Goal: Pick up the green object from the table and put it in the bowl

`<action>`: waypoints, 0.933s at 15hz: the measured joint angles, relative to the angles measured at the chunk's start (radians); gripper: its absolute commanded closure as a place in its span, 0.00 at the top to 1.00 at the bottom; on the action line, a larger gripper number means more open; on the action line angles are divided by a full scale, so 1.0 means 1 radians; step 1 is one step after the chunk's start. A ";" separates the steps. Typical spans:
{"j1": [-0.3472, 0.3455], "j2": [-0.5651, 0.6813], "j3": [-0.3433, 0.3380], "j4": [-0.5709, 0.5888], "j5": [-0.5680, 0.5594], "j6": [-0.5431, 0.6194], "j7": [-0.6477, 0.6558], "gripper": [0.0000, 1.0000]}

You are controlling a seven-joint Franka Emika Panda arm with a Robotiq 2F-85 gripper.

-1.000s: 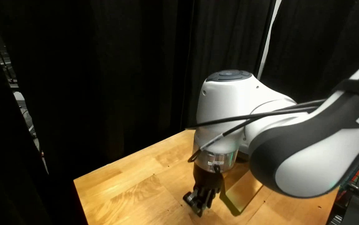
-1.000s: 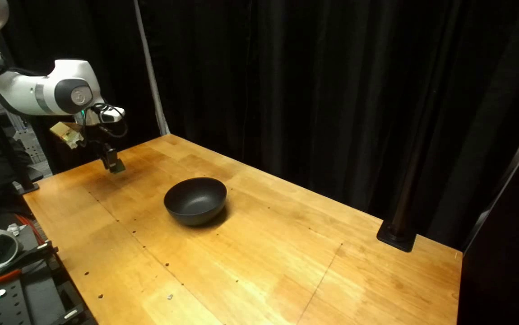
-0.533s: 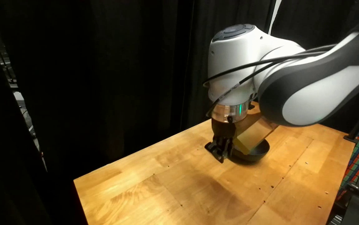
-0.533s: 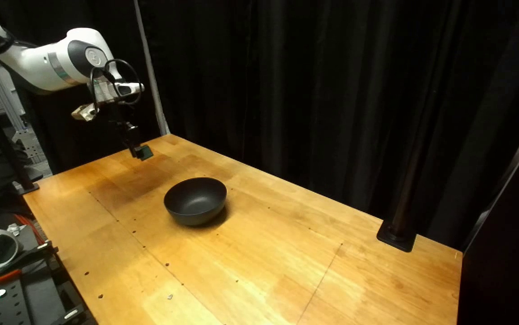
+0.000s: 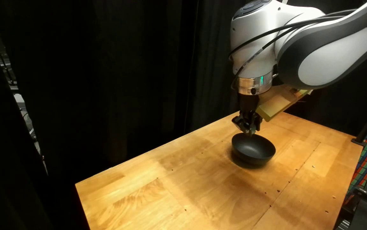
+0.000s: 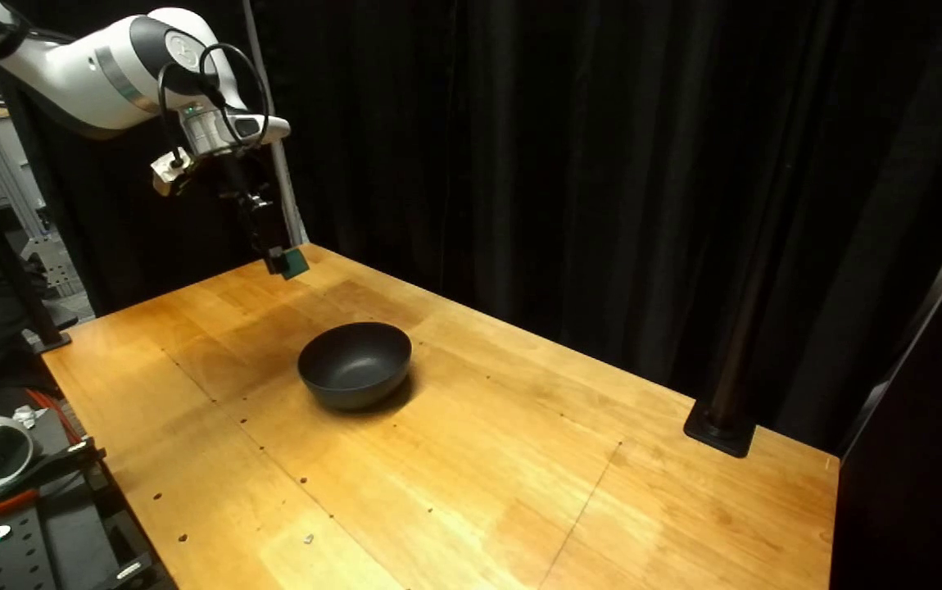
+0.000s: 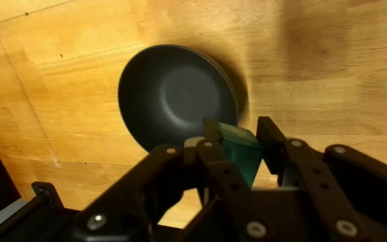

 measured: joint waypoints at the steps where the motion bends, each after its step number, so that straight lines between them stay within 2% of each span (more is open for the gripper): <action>1: -0.017 -0.002 0.006 -0.002 -0.006 -0.009 0.008 0.67; 5: -0.051 -0.003 0.030 -0.011 -0.066 -0.012 0.083 0.96; 6: -0.052 -0.005 0.037 -0.012 -0.088 -0.012 0.110 1.00; 10: -0.053 -0.039 0.084 -0.034 -0.106 -0.003 0.175 1.00; 14: -0.059 -0.096 0.135 -0.060 0.067 0.053 0.117 1.00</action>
